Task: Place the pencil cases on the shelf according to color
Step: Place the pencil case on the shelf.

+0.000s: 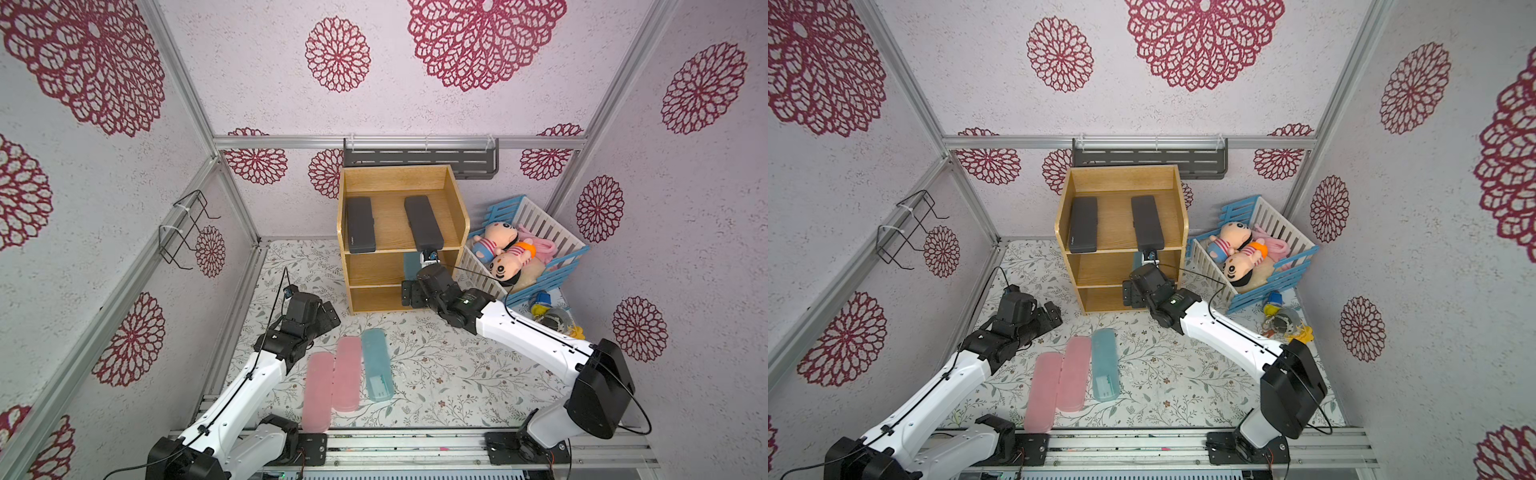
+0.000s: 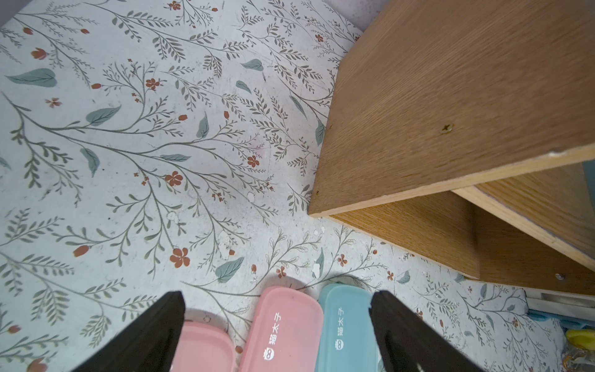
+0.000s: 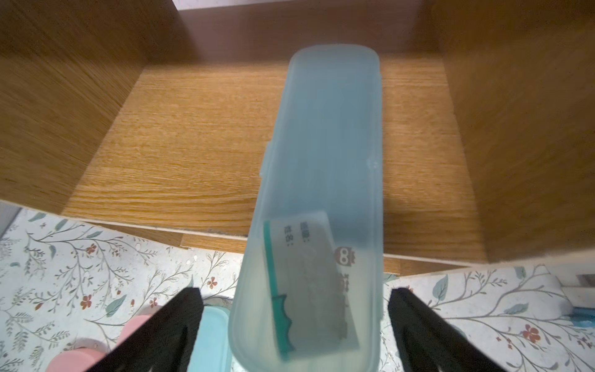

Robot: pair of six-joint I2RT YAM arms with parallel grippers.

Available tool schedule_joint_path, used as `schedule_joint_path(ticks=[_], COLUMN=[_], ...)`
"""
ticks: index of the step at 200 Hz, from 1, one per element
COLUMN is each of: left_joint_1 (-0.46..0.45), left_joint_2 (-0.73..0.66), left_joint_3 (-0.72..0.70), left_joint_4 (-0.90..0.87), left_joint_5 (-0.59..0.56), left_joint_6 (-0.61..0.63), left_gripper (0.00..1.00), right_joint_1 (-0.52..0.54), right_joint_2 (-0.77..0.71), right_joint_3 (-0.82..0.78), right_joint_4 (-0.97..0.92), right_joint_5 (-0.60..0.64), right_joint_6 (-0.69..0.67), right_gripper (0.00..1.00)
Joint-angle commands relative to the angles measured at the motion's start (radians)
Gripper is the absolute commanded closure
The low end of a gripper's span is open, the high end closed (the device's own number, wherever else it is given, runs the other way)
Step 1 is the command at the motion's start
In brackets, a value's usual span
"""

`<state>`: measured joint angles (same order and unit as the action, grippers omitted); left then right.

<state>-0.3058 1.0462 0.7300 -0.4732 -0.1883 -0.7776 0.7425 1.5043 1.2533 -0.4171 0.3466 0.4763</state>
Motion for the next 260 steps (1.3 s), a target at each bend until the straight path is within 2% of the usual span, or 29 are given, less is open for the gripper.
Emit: schedule_joint_path(ticks=[1,24,42,52,65,75,102,137,183,202,232,260], left_joint_1=[-0.002,-0.001,-0.002,-0.002,-0.001,-0.001,-0.001,-0.002,-0.001,-0.001,-0.002,-0.002], left_joint_2=[-0.003,-0.015,-0.023,-0.028,-0.031,-0.029,-0.020,-0.006,-0.009,-0.012,-0.026,-0.031], left_joint_3=[0.029,0.027,0.026,0.025,0.022,0.019,0.019,0.022,0.020,0.020,0.006,0.016], left_joint_4=[0.010,0.001,-0.005,-0.008,-0.004,0.000,0.008,0.010,0.004,-0.007,-0.011,-0.030], left_joint_5=[-0.004,-0.018,-0.028,-0.031,-0.034,-0.031,-0.021,-0.006,0.004,0.009,0.001,-0.014], left_joint_6=[0.018,0.024,0.028,0.028,0.026,0.023,0.017,0.009,-0.001,-0.004,-0.004,0.004], left_gripper=[0.03,0.03,0.03,0.03,0.03,0.03,0.03,0.03,0.03,0.03,0.03,0.03], right_joint_1=[0.001,0.001,0.003,0.005,0.009,0.012,0.014,-0.003,-0.081,-0.094,-0.095,-0.077], right_joint_2=[-0.124,-0.178,-0.203,-0.215,-0.233,-0.241,-0.214,-0.125,0.015,0.039,0.020,-0.079], right_joint_3=[-0.031,-0.087,-0.131,-0.160,-0.198,-0.223,-0.250,-0.207,-0.096,-0.074,-0.080,-0.179], right_joint_4=[0.021,-0.003,-0.023,-0.023,-0.009,0.006,0.038,0.087,0.154,0.166,0.150,0.156], right_joint_5=[-0.036,-0.077,-0.102,-0.115,-0.131,-0.137,-0.147,-0.129,-0.141,-0.140,-0.161,-0.181], right_joint_6=[0.029,0.034,0.046,0.051,0.057,0.059,0.046,0.024,-0.014,-0.025,-0.034,-0.020], right_gripper=[0.02,0.03,0.08,0.16,0.36,0.48,0.57,0.58,0.57,0.54,0.44,0.24])
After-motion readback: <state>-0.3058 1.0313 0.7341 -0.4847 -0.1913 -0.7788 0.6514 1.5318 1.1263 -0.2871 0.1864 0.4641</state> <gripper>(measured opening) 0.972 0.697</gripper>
